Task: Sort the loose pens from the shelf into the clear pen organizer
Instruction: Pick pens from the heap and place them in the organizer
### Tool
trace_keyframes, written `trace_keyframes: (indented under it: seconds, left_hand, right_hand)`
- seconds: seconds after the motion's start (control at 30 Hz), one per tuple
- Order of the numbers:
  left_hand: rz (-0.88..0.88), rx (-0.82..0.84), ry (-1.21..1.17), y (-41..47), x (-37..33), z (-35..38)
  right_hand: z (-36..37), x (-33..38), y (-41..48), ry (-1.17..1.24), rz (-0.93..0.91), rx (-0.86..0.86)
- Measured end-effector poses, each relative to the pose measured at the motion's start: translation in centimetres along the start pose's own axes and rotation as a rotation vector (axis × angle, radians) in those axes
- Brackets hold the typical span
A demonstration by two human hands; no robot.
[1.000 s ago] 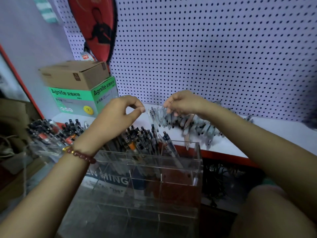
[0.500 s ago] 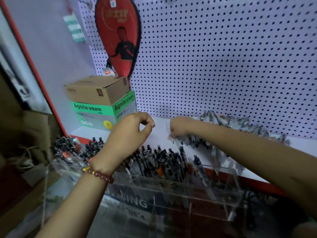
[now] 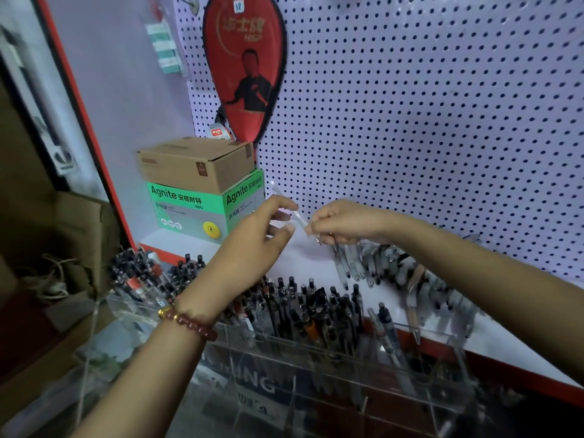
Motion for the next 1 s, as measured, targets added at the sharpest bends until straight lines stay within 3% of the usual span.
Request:
trace_keyframes:
  seconds: [0.17, 0.27, 0.4, 0.43, 0.7, 0.87, 1.0]
  left_hand:
    - [0.033, -0.074, -0.032, 0.3, -0.4, -0.1]
    - [0.043, -0.143, -0.016, 0.3, -0.4, -0.7]
    - [0.01, -0.19, -0.048, 0.1, -0.2, -1.2]
    - [0.006, -0.182, -0.051, 0.1, -0.2, -1.2]
    - [0.024, -0.18, -0.038, 0.1, -0.3, -1.1]
    - [0.01, -0.187, -0.041, 0.1, -0.4, -1.2]
    - [0.001, -0.19, -0.047, 0.1, -0.5, -1.2]
  right_hand:
    - [1.4, 4.3, -2.9, 0.078, -0.224, 0.142]
    - [1.3, 3.2, -2.3, 0.059, -0.197, 0.141]
    - [0.8, -2.7, -0.4, -0.696, 0.002, 0.116]
    - [1.2, -4.2, -0.2, -0.777, 0.058, 0.136]
    - [2.2, -6.6, 0.6, -0.933, 0.123, 0.013]
    - [2.8, -6.9, 0.3, -0.814, 0.132, 0.033]
    - [1.9, -6.9, -0.1, -0.555, 0.176, 0.001]
Point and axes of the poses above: each hand's wrist, its own y-axis towards the middle knuckle, its own z-axis out of the palm, x = y × z, the point moved 7 cm from there along y, towards the middle knuckle, and after that the axes turned 5 degrees about -x, right-handed, at the moved point
